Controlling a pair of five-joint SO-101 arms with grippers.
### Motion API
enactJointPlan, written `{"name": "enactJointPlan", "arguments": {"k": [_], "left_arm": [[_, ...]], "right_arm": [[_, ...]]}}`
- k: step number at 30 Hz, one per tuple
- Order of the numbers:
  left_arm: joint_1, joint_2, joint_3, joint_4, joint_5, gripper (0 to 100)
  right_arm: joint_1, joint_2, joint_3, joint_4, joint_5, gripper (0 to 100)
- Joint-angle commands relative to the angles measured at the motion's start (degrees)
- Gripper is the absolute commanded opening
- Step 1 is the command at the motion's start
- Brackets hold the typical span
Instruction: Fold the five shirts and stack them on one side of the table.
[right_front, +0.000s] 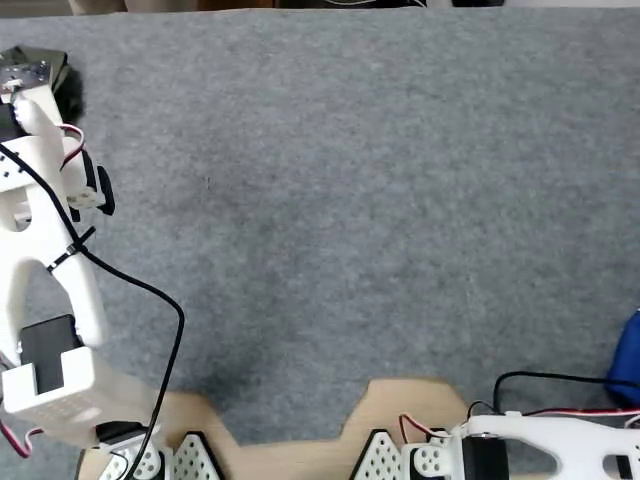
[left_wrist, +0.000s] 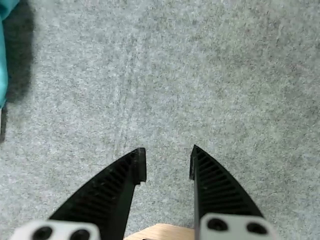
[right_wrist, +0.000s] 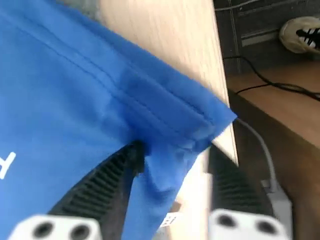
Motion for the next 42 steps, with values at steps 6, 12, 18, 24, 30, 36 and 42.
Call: {"name": "enactJointPlan", "arguments": {"k": [6, 12, 18, 24, 30, 36, 42], "left_arm": [[0.09, -2.77, -1.67, 0.53, 0.26, 15], [-0.18, -2.86, -5.8, 0.53, 0.53, 15], [-5.71, -2.86, -7.65, 0.53, 0.53, 15], [-19.08, -2.24, -8.7, 0.44, 1.41, 15], [-34.2, -2.15, -8.0, -5.45, 1.23, 15], [-44.48, 2.07, -1.76, -18.99, -3.52, 18], [-47.38, 13.32, 3.78, -34.11, -3.52, 19]], "right_arm": [[-4.88, -13.05, -1.27, 1.05, 2.11, 44.6], [-11.91, -24.75, -1.19, 1.05, 2.11, 41.3], [-23.6, -33.89, -1.19, 1.05, 2.02, 35.2], [-39.96, -36.18, -1.19, 1.05, 5.01, 29.5], [-57.8, -36.09, -1.19, 1.05, 5.54, 29.2], [-75.91, -35.91, -1.19, 1.05, 5.54, 29.2], [-88.92, -31.43, -1.27, 0.88, 5.54, 29.2]]}}
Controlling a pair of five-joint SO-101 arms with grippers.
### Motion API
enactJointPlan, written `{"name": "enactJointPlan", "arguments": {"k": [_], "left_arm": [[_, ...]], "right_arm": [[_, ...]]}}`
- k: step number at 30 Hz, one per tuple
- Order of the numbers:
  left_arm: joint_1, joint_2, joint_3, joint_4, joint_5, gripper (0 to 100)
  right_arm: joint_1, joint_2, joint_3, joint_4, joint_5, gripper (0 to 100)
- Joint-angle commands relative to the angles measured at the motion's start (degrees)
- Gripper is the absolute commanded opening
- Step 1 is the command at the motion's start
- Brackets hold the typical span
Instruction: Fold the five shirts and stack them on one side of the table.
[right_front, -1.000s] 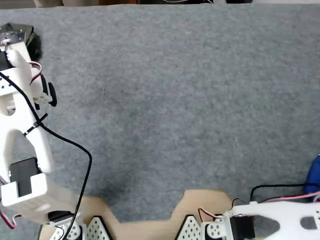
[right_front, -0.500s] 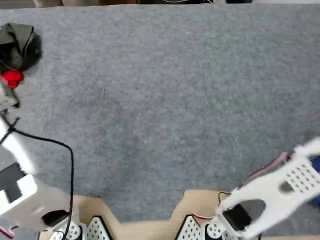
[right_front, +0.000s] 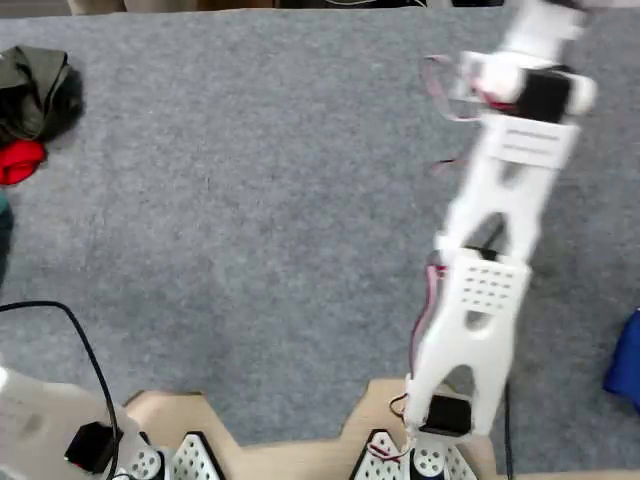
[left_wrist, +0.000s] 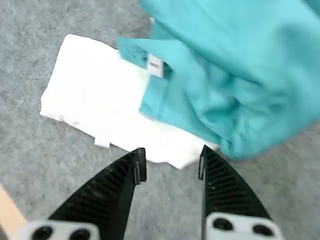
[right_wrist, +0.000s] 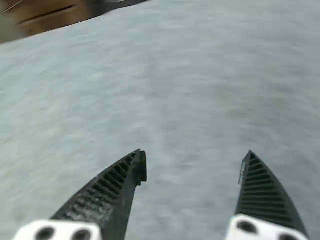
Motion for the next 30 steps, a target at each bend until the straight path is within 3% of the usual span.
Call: {"name": "enactJointPlan", "arguments": {"k": [1, 8, 14, 19, 21, 27, 30], "left_arm": [[-0.44, 5.05, 0.35, -8.62, -0.09, 19], [2.37, 15.16, -4.48, -16.62, 5.36, 19], [4.84, 20.7, -9.67, -17.14, 7.65, 18], [5.98, 21.23, -11.78, -17.14, 7.65, 3], [6.68, 21.23, -12.92, -17.05, 7.91, 3], [8.88, 21.14, -24.18, -9.49, 15.65, 2], [10.37, 21.23, -32.0, -4.13, 18.55, 2]], "right_arm": [[-6.2, 1.19, -1.36, 0.7, 0.62, 29.2], [-10.59, 7.96, -1.45, 0.62, 0.53, 29.2], [-10.51, 10.68, -1.45, 0.62, 0.53, 27.3], [-10.42, 10.86, -1.45, 0.62, 0.53, 19.7], [-10.42, 10.86, -1.45, 0.62, 0.53, 14.9], [-10.42, 10.86, -1.45, 0.62, 0.53, 1.8], [-10.42, 10.86, -1.45, 0.62, 0.53, 0.9]]}}
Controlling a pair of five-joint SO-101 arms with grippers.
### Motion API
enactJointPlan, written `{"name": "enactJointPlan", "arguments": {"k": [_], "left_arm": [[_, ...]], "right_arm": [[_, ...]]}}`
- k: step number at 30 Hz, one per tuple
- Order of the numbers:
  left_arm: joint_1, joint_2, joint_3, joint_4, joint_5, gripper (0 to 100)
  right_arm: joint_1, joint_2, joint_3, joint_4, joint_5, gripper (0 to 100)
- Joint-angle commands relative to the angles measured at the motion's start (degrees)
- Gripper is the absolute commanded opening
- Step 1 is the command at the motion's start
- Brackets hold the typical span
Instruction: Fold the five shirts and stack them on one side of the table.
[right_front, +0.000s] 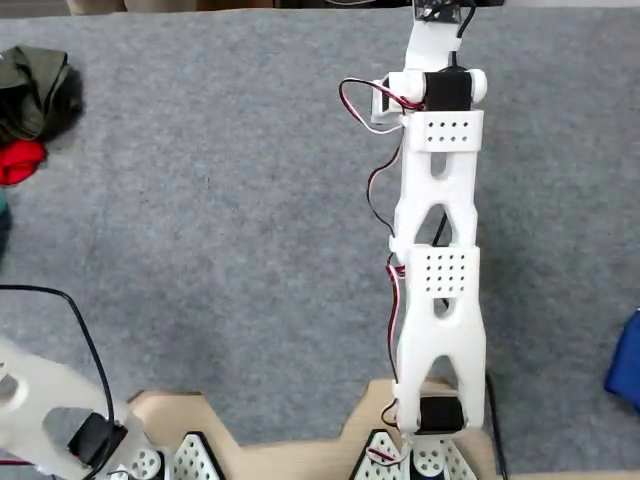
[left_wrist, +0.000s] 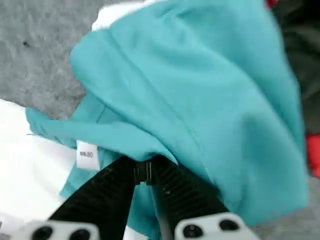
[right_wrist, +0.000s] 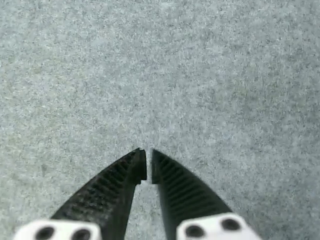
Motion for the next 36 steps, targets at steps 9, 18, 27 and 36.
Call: {"name": "enactJointPlan", "arguments": {"k": [9, 18, 27, 36], "left_arm": [[9.49, -0.75, -31.56, 22.68, 3.43, 2], [24.0, -0.22, -51.25, 36.31, 3.25, 2], [12.48, 7.34, -39.74, 35.34, 1.76, 12], [2.11, 22.99, -39.12, 22.59, 1.67, 17]], "right_arm": [[-0.48, -0.4, -1.45, 0.62, 0.53, 0.9], [-0.31, -0.22, -1.45, 0.62, 0.53, 0.9], [2.77, -0.22, -1.45, 0.7, 0.53, 0.9], [1.45, 2.33, -1.36, 0.53, 0.62, 0.9]]}}
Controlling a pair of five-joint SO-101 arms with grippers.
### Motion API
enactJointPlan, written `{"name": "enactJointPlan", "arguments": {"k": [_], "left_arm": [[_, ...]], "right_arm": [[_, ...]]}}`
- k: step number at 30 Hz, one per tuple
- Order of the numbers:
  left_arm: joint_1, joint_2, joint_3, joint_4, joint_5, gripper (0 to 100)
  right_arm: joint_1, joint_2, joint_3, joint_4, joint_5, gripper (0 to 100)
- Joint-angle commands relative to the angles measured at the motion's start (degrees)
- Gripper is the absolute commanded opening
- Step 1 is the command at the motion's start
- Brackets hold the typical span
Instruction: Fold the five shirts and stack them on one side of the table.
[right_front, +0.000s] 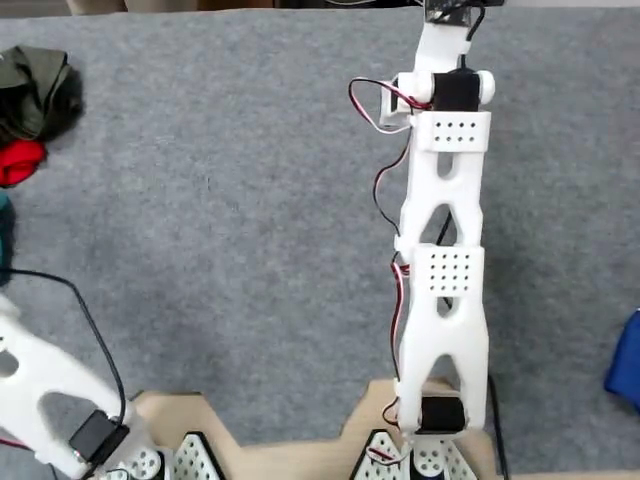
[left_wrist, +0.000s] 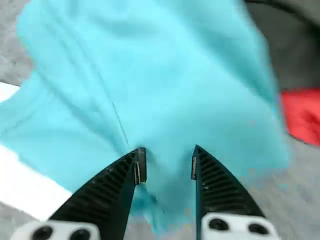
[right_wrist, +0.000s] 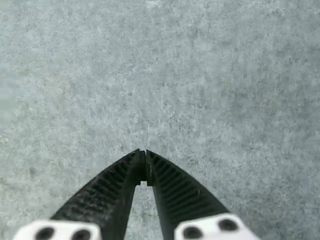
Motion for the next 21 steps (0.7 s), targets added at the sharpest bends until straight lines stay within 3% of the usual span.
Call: {"name": "enactJointPlan", "arguments": {"k": [1, 8, 12, 13, 21], "left_arm": [[-1.76, 1.27, -0.18, -4.31, -0.44, 17], [-0.53, 7.25, -0.18, -8.62, -0.44, 16], [-0.09, 7.52, -0.26, -8.53, -0.35, 1], [0.26, 7.52, -0.35, -8.18, -0.09, 2], [5.89, 7.52, -18.99, 6.33, 0.0, 2]], "right_arm": [[-0.48, 1.01, -1.36, 0.53, 0.26, 0.9], [-0.84, 2.95, -1.45, 0.53, 0.26, 0.9], [-0.57, 2.86, -1.45, 0.53, 0.26, 0.9], [-0.57, 2.86, -1.45, 0.53, 0.26, 0.9], [-0.75, 2.95, -1.45, 0.53, 0.18, 0.9]]}}
